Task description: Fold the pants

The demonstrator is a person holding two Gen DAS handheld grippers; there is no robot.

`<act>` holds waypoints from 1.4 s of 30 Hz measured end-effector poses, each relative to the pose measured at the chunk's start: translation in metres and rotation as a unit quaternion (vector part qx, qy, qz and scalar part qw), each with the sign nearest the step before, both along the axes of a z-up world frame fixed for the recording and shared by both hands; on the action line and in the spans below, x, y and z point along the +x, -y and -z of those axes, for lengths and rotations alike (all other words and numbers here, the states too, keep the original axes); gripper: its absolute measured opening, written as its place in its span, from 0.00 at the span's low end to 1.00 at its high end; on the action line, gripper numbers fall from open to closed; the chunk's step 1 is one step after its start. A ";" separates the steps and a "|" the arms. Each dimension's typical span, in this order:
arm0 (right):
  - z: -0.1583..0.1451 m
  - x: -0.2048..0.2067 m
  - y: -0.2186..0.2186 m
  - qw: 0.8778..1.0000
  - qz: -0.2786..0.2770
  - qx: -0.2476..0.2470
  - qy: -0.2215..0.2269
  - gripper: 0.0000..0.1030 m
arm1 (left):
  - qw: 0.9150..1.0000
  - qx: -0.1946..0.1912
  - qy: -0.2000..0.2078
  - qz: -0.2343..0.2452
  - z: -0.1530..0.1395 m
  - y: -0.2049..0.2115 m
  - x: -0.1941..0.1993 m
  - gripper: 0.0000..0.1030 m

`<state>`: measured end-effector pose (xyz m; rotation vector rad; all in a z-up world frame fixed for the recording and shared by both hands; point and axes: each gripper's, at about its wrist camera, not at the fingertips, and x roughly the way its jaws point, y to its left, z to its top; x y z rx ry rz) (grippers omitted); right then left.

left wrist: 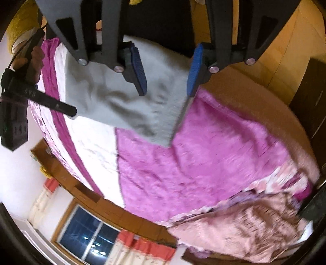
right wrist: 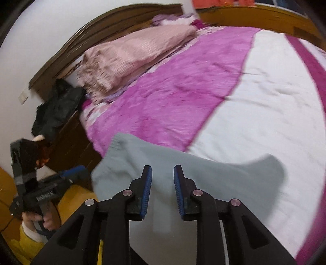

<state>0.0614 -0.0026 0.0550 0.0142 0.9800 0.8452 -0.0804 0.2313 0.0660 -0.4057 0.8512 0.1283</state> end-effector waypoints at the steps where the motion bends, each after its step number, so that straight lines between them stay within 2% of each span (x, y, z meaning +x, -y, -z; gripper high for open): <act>1: 0.000 -0.001 0.009 1.000 0.011 -0.008 0.007 0.15 | 1.000 0.004 0.000 0.010 -0.001 0.004 0.005 0.19; 4: 0.003 0.003 0.030 0.998 0.047 -0.026 0.015 0.15 | 0.999 0.011 0.005 0.052 0.002 0.020 0.026 0.17; 8: 0.018 0.018 0.049 0.996 0.087 -0.037 -0.006 0.15 | 0.998 0.024 -0.012 0.063 0.017 0.030 0.052 0.17; 12: 0.039 0.032 0.048 0.987 0.118 -0.107 0.021 0.14 | 0.997 0.038 -0.040 0.055 0.038 0.024 0.062 0.17; 14: 0.057 0.044 0.049 0.981 0.138 -0.135 0.025 0.11 | 0.996 0.036 -0.051 0.060 0.049 0.021 0.064 0.15; 17: 0.067 0.051 0.058 0.982 0.151 -0.113 0.026 0.09 | 0.995 0.043 -0.057 0.064 0.055 0.022 0.060 0.14; 20: 0.061 0.048 0.055 0.980 0.148 -0.128 0.036 0.09 | 0.995 0.045 -0.067 0.062 0.046 0.027 0.057 0.15; 22: 0.056 0.044 0.057 0.979 0.151 -0.129 0.036 0.10 | 0.996 0.040 -0.054 0.063 0.036 0.031 0.055 0.15; 24: 0.047 0.037 0.059 0.980 0.155 -0.121 0.027 0.10 | 0.996 0.039 -0.033 0.069 0.025 0.036 0.056 0.18; 26: 0.038 0.028 0.061 0.983 0.147 -0.104 0.021 0.11 | 0.996 0.046 -0.017 0.076 0.018 0.040 0.063 0.25; 29: 0.029 0.016 0.061 0.987 0.134 -0.090 0.024 0.12 | 0.995 0.065 -0.011 0.075 0.017 0.044 0.082 0.36; 30: 0.028 0.012 0.060 0.987 0.130 -0.087 0.027 0.12 | 0.995 0.069 -0.011 0.071 0.020 0.043 0.089 0.36; 33: 0.038 0.007 0.057 0.987 0.123 -0.097 0.023 0.12 | 0.995 0.075 -0.030 0.055 0.039 0.033 0.109 0.36; 35: 0.054 0.007 0.057 0.986 0.126 -0.111 0.011 0.12 | 0.996 0.066 -0.028 0.055 0.047 0.028 0.116 0.36; 37: 0.066 0.006 0.059 0.986 0.125 -0.106 0.004 0.12 | 0.996 0.068 -0.026 0.060 0.049 0.026 0.118 0.36; 42: 0.061 0.005 0.062 0.986 0.133 -0.102 -0.007 0.12 | 0.995 0.072 -0.032 0.066 0.040 0.027 0.109 0.36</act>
